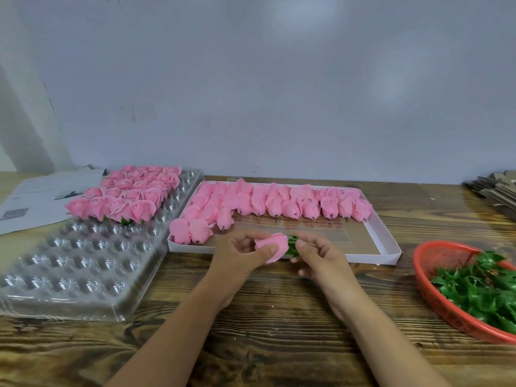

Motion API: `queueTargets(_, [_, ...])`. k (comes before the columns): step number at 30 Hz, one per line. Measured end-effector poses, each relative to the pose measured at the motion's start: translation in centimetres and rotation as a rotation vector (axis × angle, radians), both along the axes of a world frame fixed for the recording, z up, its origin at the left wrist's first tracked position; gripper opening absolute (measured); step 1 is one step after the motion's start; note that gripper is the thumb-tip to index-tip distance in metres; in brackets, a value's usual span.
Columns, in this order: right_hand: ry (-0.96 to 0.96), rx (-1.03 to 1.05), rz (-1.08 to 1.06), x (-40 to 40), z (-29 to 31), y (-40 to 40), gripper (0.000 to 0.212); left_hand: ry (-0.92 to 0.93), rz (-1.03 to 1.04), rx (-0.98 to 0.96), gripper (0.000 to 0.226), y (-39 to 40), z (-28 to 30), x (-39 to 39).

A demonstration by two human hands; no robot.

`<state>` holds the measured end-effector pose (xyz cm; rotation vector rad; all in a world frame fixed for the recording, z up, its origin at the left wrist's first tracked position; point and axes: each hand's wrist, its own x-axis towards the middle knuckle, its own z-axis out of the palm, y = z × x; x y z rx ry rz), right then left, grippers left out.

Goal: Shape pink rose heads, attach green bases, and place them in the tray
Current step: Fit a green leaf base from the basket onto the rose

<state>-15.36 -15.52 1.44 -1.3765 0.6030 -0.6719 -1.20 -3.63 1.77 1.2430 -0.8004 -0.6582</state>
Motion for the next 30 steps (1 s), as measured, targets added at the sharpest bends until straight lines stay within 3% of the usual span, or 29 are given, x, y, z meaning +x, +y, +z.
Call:
queueTargets(20, [-0.014,-0.043,-0.050,0.42,-0.30,0.50,0.025,-0.080,0.029,0.045,0.023,-0.27,-0.67,0.13])
queueTargets(30, [-0.036,-0.027,0.011,0.20,0.06,0.83,0.028,-0.023,0.036,0.059,0.023,-0.34,-0.72,0.37])
